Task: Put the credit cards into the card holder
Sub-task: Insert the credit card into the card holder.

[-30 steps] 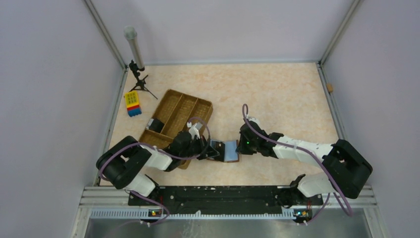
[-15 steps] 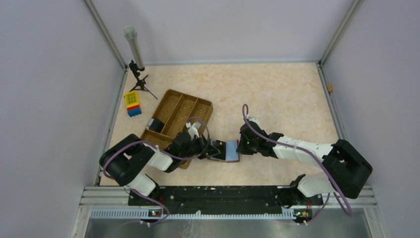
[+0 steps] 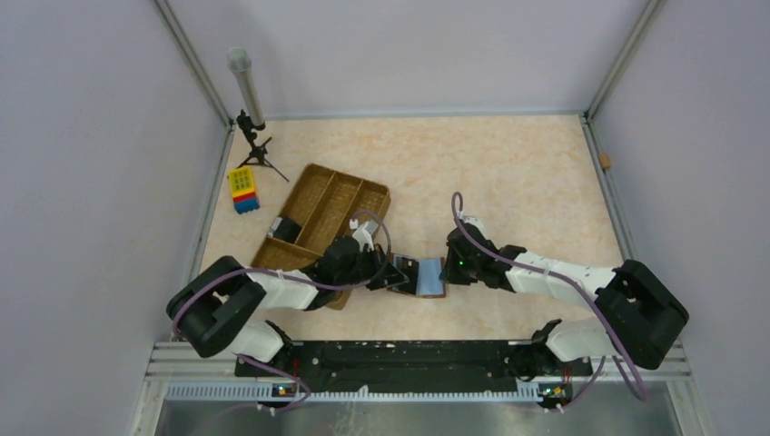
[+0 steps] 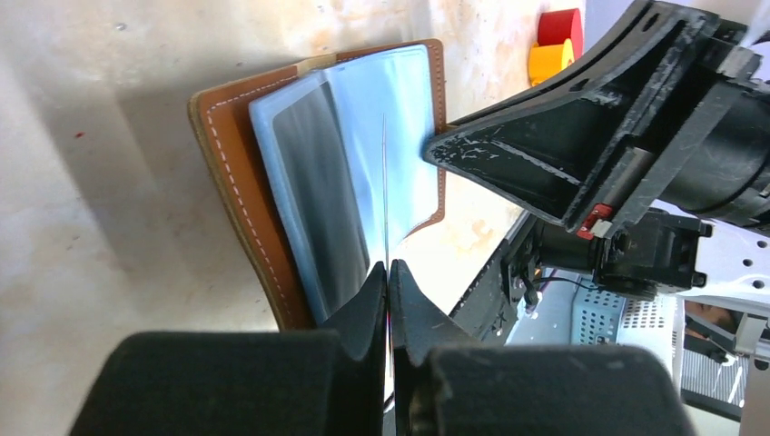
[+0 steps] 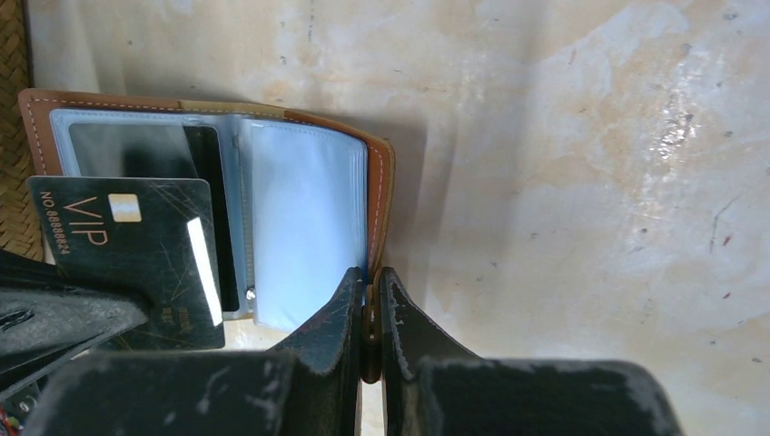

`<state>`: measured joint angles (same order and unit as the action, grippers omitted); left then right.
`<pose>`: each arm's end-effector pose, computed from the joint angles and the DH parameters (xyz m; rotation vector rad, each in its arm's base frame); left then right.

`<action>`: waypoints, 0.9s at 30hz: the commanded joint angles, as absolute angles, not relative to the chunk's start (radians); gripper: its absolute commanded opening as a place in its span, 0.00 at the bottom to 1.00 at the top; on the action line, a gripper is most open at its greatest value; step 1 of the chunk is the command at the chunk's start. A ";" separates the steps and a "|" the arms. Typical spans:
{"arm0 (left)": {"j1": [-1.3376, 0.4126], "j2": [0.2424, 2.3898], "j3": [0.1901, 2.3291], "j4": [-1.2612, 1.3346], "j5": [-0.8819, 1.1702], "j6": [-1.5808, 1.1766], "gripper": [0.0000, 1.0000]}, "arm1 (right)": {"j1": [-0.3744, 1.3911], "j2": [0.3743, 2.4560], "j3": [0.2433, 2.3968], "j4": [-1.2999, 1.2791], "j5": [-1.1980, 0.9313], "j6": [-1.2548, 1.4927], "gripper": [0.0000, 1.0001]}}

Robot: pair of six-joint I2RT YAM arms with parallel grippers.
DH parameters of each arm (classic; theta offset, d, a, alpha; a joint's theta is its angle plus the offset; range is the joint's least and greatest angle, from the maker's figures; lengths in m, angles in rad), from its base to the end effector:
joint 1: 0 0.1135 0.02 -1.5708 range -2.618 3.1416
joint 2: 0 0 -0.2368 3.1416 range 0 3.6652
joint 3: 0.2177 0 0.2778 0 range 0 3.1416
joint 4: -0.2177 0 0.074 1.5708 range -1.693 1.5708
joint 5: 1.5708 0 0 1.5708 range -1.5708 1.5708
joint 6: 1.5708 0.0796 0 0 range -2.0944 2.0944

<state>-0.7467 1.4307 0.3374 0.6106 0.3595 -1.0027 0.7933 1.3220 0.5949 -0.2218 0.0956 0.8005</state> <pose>0.1985 -0.2219 0.0657 -0.0436 2.3554 -1.3599 0.2113 0.2038 0.0830 0.0492 2.5942 0.5096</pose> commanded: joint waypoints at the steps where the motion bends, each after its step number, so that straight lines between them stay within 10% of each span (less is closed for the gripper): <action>1: -0.777 1.431 0.388 0.584 0.337 -0.993 0.00 | 0.758 1.279 0.556 -0.227 0.081 0.766 0.00; 27: -0.822 1.655 0.408 0.811 0.341 -1.131 0.00 | 0.713 1.209 0.472 -0.224 0.055 0.746 0.00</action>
